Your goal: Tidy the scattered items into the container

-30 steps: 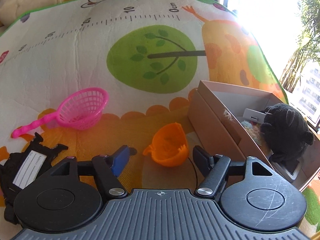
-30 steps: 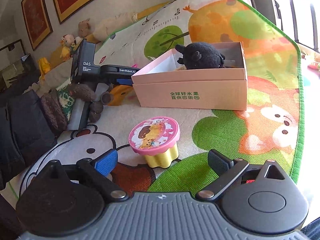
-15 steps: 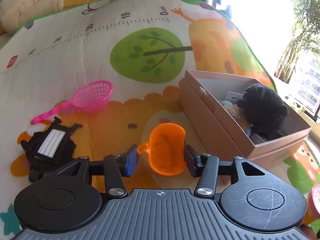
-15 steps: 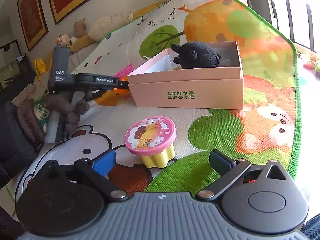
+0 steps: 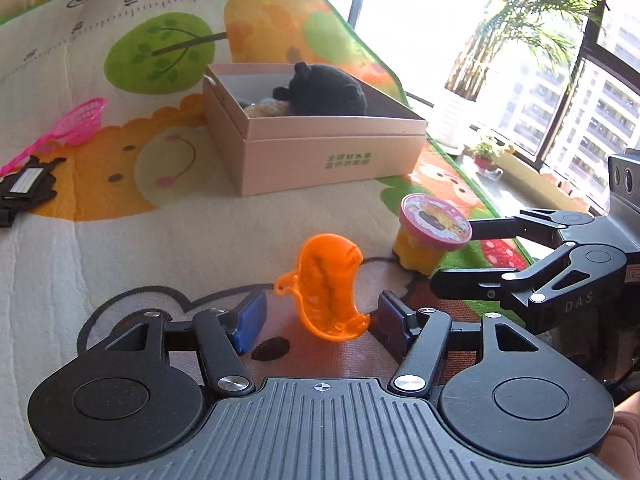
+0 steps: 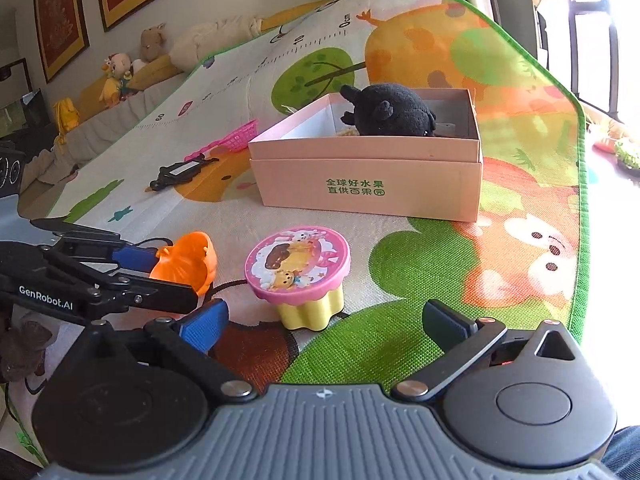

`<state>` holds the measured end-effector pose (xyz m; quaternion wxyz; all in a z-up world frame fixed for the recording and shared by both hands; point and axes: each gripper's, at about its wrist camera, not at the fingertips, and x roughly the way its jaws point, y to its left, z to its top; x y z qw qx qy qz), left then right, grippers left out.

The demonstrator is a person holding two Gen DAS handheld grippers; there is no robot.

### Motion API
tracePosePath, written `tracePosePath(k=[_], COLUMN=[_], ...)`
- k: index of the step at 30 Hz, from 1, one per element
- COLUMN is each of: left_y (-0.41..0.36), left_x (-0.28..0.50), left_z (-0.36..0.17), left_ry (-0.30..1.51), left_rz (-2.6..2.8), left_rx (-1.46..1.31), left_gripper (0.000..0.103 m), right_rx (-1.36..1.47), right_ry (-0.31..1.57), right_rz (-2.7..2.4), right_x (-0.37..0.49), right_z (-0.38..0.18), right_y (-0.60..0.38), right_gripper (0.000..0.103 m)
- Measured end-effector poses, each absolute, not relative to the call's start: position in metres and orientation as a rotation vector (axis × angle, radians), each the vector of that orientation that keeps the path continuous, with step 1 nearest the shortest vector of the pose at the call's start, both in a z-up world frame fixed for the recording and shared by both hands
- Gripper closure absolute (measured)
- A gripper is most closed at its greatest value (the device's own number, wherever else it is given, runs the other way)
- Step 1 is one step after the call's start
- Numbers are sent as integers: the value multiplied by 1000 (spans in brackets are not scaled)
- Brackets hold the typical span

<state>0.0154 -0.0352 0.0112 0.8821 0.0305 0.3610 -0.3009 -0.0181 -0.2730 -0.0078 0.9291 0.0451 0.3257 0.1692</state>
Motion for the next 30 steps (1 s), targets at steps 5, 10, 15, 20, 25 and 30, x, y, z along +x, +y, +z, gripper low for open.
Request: tracePosePath(k=[5, 10, 15, 20, 25, 30], left_y=[-25, -9, 2, 0, 2, 0], left_x=[17, 21, 21, 14, 13, 4], left_z=[16, 15, 6, 5, 5, 14], left_ry=[715, 702, 729, 699, 697, 666], left_rz=[-488, -346, -310, -312, -337, -418], left_rx=[152, 198, 100, 111, 98, 81], left_gripper=[14, 7, 2, 1, 0, 0], right_rx=[63, -60, -95, -40, -112, -131], right_ry=[685, 732, 725, 657, 628, 613], right_rz=[345, 334, 336, 380, 361, 334], right_x=[-18, -19, -24, -33, -20, -12], right_z=[-9, -8, -9, 3, 8, 11], right_y=[-269, -254, -251, -252, -236, -235], right_gripper=[0, 0, 0, 0, 16, 46])
